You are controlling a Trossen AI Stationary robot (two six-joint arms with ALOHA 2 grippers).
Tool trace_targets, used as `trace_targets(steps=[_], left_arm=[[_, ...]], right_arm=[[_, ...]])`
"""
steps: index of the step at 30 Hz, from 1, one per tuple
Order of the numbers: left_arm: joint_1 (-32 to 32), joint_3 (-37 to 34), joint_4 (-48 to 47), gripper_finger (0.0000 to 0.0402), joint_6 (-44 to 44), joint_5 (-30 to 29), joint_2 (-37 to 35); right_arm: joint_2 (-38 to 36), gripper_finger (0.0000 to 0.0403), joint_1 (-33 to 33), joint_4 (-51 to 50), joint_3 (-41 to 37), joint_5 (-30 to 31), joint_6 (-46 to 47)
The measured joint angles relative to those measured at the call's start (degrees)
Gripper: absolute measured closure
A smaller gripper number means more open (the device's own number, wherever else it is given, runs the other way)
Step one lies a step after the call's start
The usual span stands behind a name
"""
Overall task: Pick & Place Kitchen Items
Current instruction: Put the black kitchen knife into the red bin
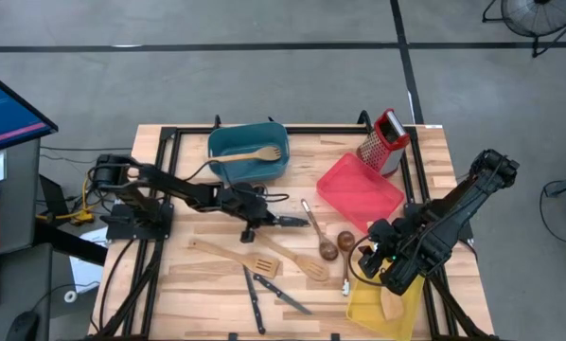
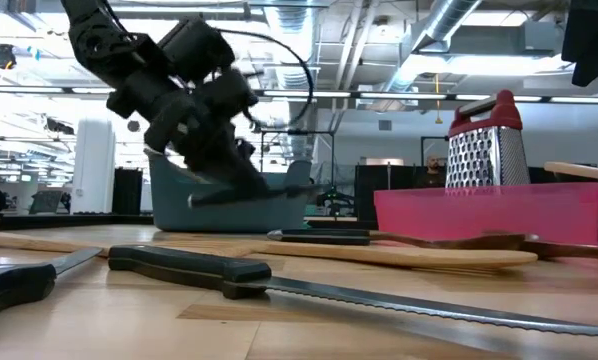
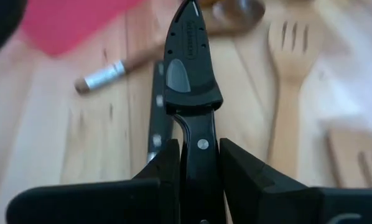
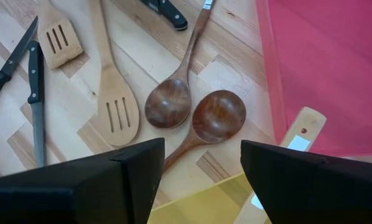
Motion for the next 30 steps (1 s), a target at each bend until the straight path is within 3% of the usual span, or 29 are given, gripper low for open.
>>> trace_targets(steps=[8, 18, 30], left_arm=[[-0.04, 0.04, 0.42, 0.0336, -3.53, 0.36, -11.07], [-0.09, 0.09, 1.49, 0.0335, -9.07, 1.02, -30.94], [-0.17, 0.15, 8.07, 0.0334, -18.08, 12.53, -48.15]], right_arm=[[0.00, 0.0182, -0.01, 0.11, 0.00, 0.00, 0.00], [0.00, 0.0182, 0.00, 0.14, 0.00, 0.00, 0.00], [0.00, 0.0182, 0.00, 0.46, -0.01, 1.25, -0.02]])
